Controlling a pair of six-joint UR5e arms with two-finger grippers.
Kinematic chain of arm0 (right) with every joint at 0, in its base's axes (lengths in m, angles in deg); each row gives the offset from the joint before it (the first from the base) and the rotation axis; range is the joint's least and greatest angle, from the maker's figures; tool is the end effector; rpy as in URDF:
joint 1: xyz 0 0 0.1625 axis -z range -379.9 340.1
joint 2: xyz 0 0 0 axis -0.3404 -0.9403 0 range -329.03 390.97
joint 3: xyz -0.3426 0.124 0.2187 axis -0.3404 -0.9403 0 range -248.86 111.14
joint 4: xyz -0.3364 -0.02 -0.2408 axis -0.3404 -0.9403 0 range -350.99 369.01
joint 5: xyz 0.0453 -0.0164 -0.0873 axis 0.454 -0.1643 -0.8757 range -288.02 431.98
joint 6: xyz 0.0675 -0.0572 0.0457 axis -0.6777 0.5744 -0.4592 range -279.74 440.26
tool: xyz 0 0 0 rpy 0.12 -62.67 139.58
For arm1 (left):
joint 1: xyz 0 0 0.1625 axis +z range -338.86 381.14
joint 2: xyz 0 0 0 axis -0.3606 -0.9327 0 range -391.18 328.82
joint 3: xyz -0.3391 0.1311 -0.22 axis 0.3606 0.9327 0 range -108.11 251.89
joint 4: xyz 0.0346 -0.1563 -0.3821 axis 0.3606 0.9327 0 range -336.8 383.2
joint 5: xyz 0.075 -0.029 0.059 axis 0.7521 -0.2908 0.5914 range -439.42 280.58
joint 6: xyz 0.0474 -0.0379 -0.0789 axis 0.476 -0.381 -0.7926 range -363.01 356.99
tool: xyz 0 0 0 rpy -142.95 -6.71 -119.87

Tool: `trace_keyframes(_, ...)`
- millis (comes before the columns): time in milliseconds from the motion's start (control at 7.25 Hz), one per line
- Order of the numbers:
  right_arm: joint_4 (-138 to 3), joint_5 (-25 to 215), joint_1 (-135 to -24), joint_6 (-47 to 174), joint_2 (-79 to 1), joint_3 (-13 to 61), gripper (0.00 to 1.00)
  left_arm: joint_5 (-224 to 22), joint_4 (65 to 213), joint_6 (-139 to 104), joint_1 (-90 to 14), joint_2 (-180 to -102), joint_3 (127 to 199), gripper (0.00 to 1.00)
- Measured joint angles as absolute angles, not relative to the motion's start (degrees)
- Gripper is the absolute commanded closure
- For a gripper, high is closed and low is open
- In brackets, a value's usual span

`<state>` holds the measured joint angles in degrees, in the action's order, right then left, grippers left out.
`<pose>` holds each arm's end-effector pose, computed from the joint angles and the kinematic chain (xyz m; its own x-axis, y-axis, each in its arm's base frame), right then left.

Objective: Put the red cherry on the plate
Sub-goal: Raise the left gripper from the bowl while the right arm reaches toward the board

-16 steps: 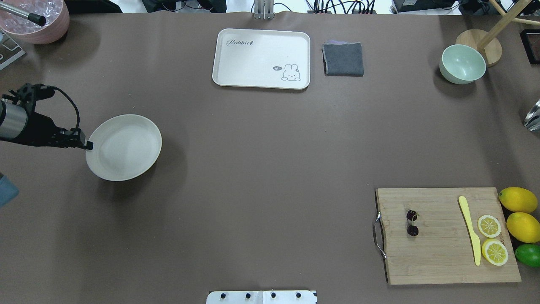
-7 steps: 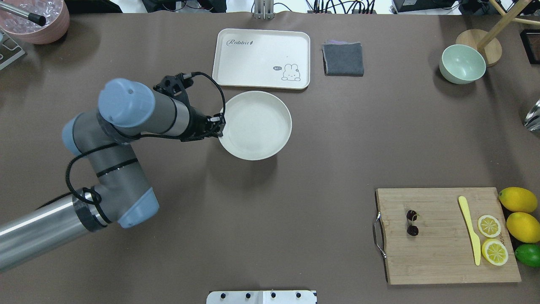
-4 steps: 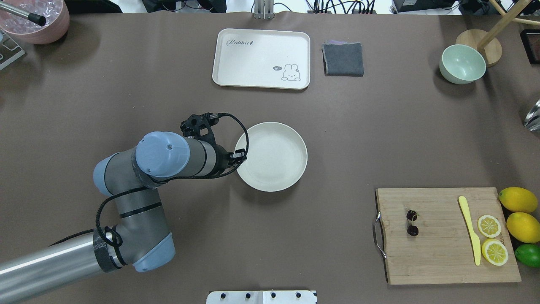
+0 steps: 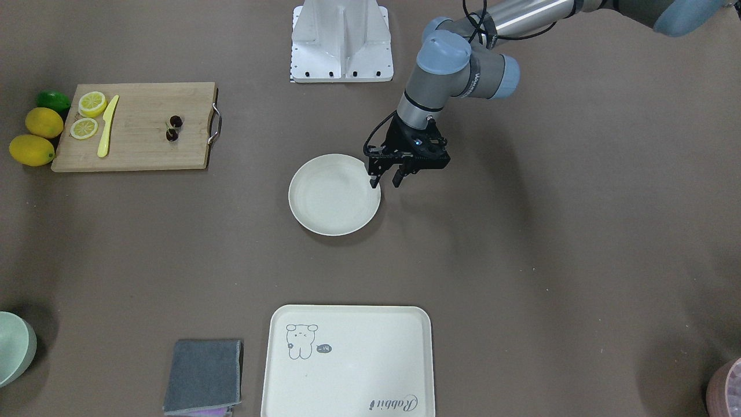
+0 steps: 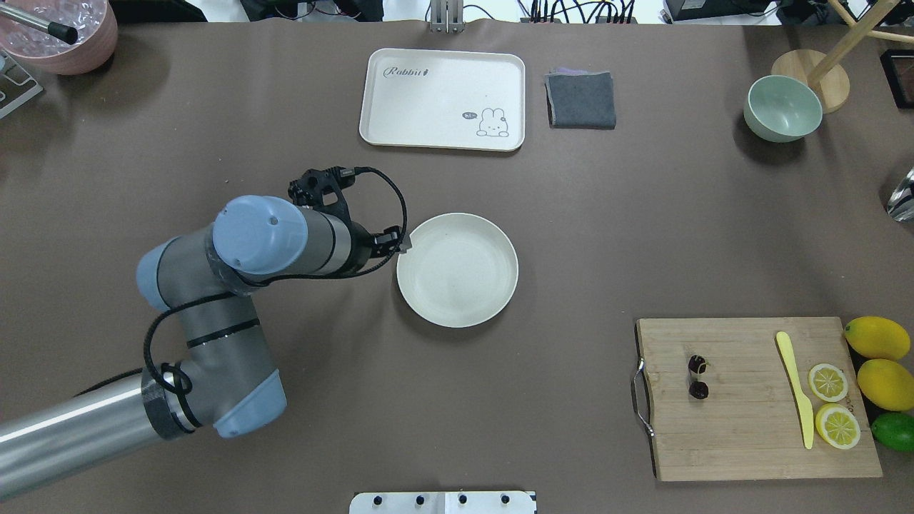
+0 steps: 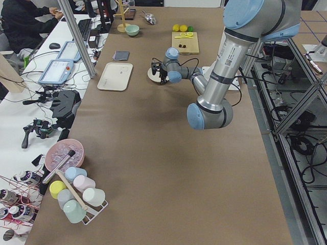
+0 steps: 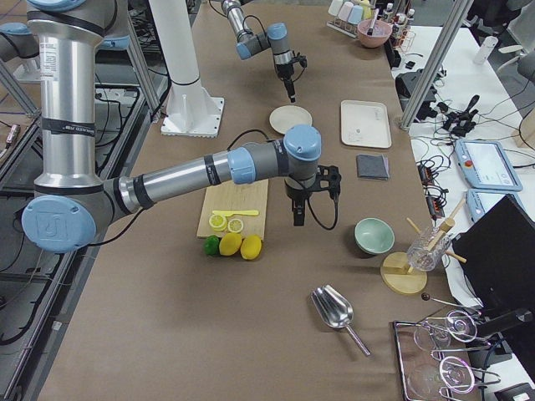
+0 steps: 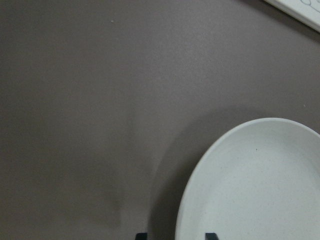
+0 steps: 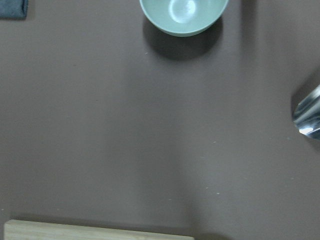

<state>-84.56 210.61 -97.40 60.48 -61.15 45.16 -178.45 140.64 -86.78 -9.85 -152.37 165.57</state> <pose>-0.0431 -0.4652 0.4720 0.6286 -0.0378 0.7768 -0.0075 0.9985 0.0547 0.5183 -0.4486 0.2590 0.4381 -0.1382 -0.8883 0.3437 0.9388 0.0235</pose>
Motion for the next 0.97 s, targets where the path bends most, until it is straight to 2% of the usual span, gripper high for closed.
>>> trace_keyframes(276, -80.32, 208.81, -88.63, 48.24, -60.85, 48.74, 0.00, -182.32, 137.36, -74.60, -17.64, -152.28, 165.51, 0.02)
trace_keyframes(552, -68.41, 201.54, -76.51, 28.93, -62.17, 49.30, 0.00, -183.29, 136.13, -61.25, -23.22, -150.57, 165.50, 0.02)
trace_keyframes(966, -60.54, 191.36, -61.55, 11.68, -62.89, 48.64, 0.00, -183.32, 136.33, -54.23, -26.73, -148.26, 165.35, 0.02)
